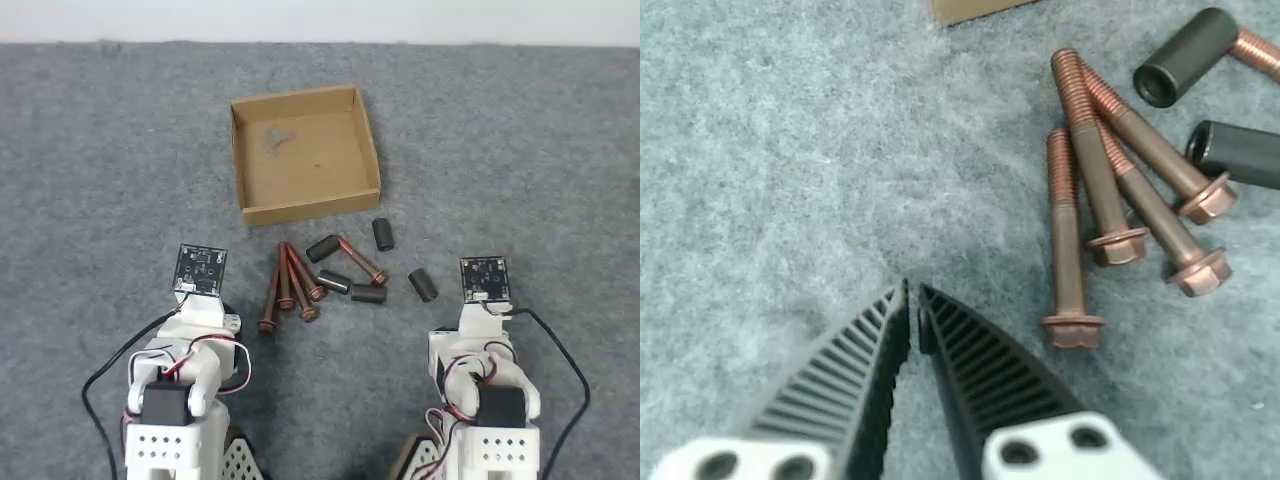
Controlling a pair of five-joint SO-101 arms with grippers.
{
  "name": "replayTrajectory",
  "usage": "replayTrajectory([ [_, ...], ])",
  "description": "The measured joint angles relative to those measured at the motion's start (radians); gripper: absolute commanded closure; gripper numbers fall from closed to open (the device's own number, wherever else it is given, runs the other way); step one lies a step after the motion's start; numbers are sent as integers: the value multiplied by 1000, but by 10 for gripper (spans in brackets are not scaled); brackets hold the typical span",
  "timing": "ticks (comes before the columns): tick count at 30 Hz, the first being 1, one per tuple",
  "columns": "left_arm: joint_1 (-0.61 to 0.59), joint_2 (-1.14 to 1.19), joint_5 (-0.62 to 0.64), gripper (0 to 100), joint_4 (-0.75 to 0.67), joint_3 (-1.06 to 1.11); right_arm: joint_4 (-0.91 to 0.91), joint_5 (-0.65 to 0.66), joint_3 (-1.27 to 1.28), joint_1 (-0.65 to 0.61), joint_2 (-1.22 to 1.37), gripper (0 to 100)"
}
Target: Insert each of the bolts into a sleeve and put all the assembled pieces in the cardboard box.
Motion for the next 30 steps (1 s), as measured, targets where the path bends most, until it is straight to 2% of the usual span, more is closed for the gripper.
replayTrajectory([
  [7, 0, 0, 0, 983, 0, 0, -9, 0, -5, -3, -2, 992],
  [21, 0, 0, 0, 983, 0, 0, -471, 8, 0, -3, -2, 992],
  [25, 0, 0, 0, 983, 0, 0, -488, 124, 0, -3, -2, 992],
  [30, 0, 0, 0, 983, 0, 0, -431, 146, -6, -6, -2, 992],
])
